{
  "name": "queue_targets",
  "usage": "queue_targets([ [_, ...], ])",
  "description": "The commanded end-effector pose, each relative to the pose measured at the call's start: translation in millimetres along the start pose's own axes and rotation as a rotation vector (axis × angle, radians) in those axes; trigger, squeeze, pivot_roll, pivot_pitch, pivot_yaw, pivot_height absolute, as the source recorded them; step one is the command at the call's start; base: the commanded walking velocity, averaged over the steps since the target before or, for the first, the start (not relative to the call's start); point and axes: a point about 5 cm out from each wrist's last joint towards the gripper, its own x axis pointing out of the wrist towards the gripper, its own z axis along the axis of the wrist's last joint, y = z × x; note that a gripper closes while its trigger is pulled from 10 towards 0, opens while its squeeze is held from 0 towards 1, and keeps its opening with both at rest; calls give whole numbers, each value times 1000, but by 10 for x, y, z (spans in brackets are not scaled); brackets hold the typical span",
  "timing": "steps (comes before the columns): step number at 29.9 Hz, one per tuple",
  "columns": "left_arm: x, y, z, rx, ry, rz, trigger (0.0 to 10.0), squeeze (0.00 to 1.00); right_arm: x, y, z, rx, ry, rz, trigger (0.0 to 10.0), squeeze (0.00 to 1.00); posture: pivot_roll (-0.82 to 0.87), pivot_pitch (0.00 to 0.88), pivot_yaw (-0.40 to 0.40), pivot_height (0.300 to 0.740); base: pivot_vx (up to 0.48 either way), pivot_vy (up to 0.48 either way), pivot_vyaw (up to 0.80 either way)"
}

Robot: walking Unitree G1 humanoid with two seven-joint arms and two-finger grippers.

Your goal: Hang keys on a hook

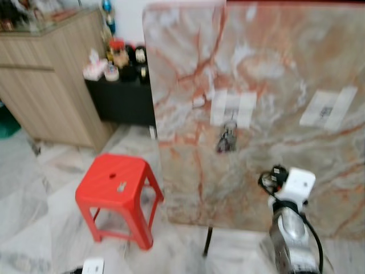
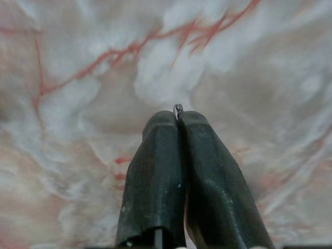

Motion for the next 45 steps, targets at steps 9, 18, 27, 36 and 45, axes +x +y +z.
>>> queue_targets([
  [9, -20, 66, -62, -6, 23, 13, 10000, 0, 255, -199, 550, -211, -234, -197, 10000, 0, -10, 0, 4, 740, 0, 0, 0],
  [18, -9, 71, -26, -14, 17, 15, 10000, 0, 485, -210, 835, -331, -303, -251, 10000, 0, -2, 0, -5, 740, 0, 0, 0],
  [27, -13, 100, -27, -24, 16, 24, 10000, 0, 592, -243, 909, -374, -290, -322, 10000, 0, 12, 0, -11, 740, 0, 0, 0],
  [36, -9, 107, -13, -22, 14, 25, 10000, 0, 668, -264, 960, -392, -268, -370, 10000, 0, 14, 0, -10, 740, 0, 0, 0],
  [45, -6, 102, -6, -23, 14, 28, 10000, 0, 747, -234, 1004, -397, -245, -389, 10000, 0, 21, 0, -10, 740, 0, 0, 0],
])
